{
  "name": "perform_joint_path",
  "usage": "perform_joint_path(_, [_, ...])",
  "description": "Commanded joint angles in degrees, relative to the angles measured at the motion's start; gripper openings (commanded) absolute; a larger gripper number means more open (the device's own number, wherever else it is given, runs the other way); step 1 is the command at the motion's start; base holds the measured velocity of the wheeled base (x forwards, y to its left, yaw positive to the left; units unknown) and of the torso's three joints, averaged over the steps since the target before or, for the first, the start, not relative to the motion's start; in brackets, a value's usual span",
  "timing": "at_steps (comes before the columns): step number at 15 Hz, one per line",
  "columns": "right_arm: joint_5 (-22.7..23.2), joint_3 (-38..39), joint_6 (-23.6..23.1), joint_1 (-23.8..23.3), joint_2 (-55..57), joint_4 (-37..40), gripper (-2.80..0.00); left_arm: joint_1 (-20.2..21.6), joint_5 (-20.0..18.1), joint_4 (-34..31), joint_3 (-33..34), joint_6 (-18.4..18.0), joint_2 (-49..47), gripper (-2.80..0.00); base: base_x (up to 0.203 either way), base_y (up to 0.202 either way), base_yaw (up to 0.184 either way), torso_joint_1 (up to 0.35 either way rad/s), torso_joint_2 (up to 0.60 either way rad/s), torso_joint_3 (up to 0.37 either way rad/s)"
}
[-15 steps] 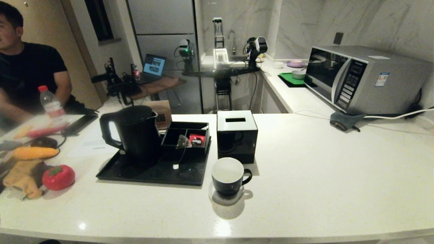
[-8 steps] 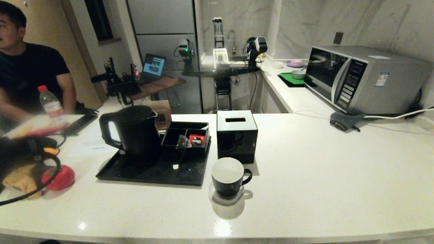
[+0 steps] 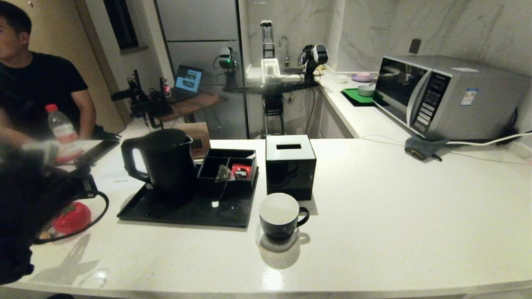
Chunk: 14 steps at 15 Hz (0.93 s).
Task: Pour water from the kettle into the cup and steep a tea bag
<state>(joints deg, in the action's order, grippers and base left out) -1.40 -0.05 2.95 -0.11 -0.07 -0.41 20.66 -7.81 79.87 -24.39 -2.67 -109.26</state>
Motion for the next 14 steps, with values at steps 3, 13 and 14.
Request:
perform_joint_path(3, [-0.01, 0.05, 0.04, 0.02, 0.07, -0.02, -2.8, 2.01, -7.03, 10.08, 0.78, -0.93, -11.27, -2.8, 0.0, 0.0, 0.0, 0.0, 0.0, 0.0])
perform_joint_path(13, [-0.02, 0.05, 0.04, 0.02, 0.07, -0.02, -2.8, -0.01, -9.23, 10.08, -7.3, 0.9, -16.17, 0.0, 0.0, 0.0, 0.0, 0.0, 0.0, 0.0])
perform_joint_path(14, [-0.03, -0.04, 0.04, 0.02, 0.07, -0.02, -2.8, -0.01, -9.4, 10.08, -7.67, 0.97, -16.61, 0.0, 0.0, 0.0, 0.0, 0.0, 0.0, 0.0])
